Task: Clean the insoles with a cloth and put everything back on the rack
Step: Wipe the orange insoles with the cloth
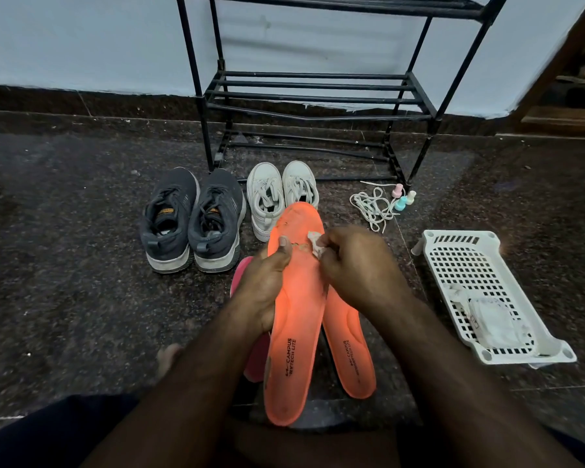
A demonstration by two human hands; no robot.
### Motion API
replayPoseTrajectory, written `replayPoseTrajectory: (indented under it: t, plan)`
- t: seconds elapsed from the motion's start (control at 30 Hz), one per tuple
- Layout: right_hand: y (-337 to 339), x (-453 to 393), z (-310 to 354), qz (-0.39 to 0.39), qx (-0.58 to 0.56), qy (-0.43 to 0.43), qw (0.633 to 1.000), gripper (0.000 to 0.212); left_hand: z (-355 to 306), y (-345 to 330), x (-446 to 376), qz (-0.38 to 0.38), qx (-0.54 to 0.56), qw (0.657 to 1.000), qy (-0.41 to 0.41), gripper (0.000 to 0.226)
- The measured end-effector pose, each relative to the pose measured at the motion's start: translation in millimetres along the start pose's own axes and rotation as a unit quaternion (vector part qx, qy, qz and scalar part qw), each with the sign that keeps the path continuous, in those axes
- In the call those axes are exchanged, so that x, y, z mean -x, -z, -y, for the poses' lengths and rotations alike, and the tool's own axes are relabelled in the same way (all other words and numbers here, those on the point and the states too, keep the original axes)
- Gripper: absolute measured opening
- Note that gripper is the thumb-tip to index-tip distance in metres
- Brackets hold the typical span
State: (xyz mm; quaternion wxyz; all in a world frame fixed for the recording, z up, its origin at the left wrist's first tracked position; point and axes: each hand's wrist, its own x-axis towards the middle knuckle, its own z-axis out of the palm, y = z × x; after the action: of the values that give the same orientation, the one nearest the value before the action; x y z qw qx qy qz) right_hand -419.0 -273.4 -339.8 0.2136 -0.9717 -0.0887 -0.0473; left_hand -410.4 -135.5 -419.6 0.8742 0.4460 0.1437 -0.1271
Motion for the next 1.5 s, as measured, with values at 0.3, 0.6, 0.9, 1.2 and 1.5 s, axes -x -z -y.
replayPoseTrajectory:
  t: [0.3,0.6,0.9,1.2,1.5]
  plan:
    - [-3.3,6.5,11.0,0.067,0.026,0.016,0.997,0.021,-0.7,2.4,-8.0,-0.03,0.029,0.999,-0.016,0.035]
    - [-17.0,17.2,19.1,0.139,-0.015,0.075,0.987,0.017,-8.8,5.0,-11.1,-0.04,0.101,0.994,-0.013,0.071]
    - [-26.0,14.4,18.9,0.148,-0.041,0.088,0.984,0.018,-8.1,2.9,-7.7,-0.024,0.08,0.996,0.014,0.037]
    - [12.0,0.9,-6.3,0.046,-0.484,-0.089,0.869,0.038,-17.3,-0.4,6.0,0.062,0.146,0.985,0.068,0.063]
    - [-5.8,-2.8,-17.2,0.03,-0.29,-0.054,0.955,0.015,-13.2,2.4,2.1,0.057,0.124,0.988,0.07,0.061]
